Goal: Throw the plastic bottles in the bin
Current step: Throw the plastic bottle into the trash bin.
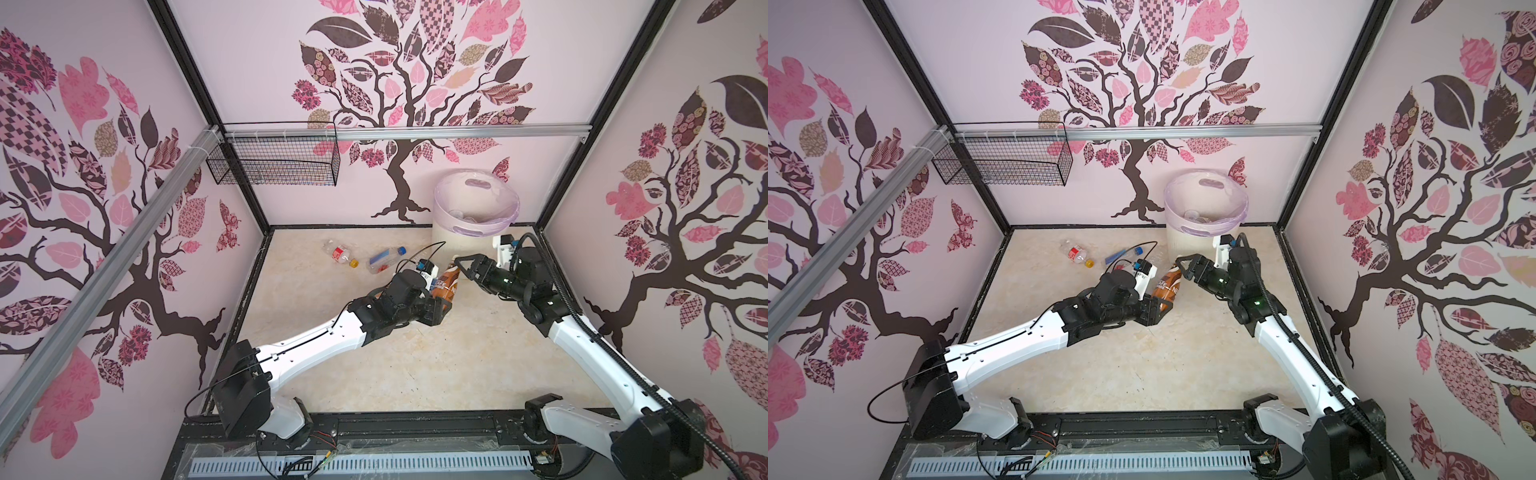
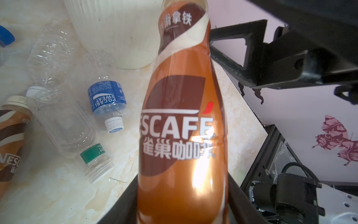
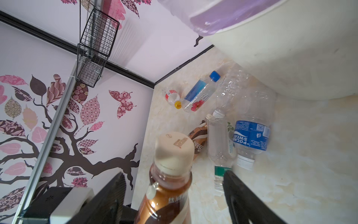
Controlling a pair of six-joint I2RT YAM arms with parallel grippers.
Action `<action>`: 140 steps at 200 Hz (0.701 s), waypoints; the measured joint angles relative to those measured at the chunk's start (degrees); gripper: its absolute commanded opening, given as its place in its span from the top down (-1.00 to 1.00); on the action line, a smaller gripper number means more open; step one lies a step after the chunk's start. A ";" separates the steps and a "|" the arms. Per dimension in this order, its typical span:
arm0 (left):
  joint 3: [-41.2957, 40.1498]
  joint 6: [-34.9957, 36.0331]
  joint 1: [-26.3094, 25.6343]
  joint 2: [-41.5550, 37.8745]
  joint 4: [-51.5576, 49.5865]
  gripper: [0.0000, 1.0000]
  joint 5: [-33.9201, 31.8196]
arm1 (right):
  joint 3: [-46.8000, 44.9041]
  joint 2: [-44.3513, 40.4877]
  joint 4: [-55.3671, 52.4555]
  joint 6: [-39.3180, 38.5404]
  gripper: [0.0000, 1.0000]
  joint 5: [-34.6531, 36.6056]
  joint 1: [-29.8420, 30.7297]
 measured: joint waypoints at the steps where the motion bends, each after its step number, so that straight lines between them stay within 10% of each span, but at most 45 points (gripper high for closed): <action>1: 0.00 0.02 0.00 -0.07 0.02 -0.09 0.00 | 0.07 0.11 0.04 0.04 -0.53 0.07 0.15; 79: -0.20 0.22 0.00 -1.09 0.07 -0.19 -0.44 | 3.08 4.92 1.70 0.28 0.07 1.79 4.17; 140: -0.22 0.81 0.09 -4.00 -1.51 -0.77 -3.02 | 7.63 6.51 -0.39 -1.51 0.34 3.96 4.35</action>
